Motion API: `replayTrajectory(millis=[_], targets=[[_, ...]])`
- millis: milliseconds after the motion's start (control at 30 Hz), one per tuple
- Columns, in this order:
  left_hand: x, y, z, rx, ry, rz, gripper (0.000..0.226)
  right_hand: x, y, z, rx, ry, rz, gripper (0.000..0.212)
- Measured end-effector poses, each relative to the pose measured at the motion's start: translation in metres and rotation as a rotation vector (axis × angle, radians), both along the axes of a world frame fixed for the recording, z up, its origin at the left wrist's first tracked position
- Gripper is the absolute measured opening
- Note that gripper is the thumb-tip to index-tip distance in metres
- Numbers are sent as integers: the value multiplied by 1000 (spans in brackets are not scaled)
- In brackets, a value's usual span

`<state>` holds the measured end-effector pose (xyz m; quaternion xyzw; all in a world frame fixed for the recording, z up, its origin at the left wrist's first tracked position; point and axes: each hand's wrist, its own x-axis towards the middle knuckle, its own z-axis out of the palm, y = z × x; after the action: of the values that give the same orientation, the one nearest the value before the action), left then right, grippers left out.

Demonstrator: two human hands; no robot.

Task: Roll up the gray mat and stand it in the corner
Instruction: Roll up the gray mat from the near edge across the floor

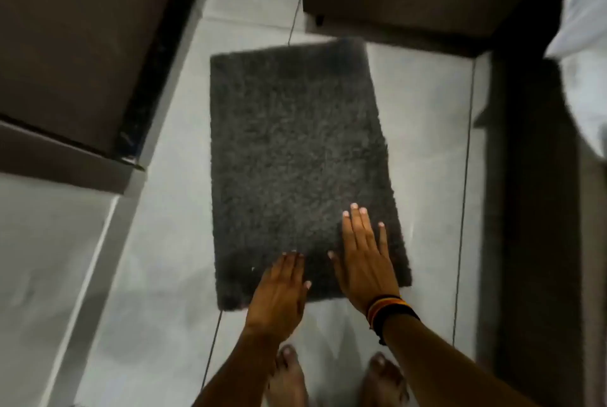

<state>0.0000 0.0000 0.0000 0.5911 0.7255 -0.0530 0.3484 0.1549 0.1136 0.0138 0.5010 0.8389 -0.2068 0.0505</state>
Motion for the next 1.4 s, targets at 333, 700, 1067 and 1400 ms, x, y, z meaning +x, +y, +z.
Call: replayTrajectory(millis=[333, 700, 1067, 1400], targets=[[10, -41, -147, -186, 119, -179, 54, 20, -62, -152, -309, -254, 262, 42], [-11, -22, -145, 61, 242, -369, 36, 8, -33, -144, -237, -263, 480, 31], [-53, 25, -139, -102, -101, 189, 28, 22, -7, -126, -374, -158, 202, 32], [-79, 25, -156, -422, -292, 463, 27, -2, -8, -141, -214, -231, 476, 55]])
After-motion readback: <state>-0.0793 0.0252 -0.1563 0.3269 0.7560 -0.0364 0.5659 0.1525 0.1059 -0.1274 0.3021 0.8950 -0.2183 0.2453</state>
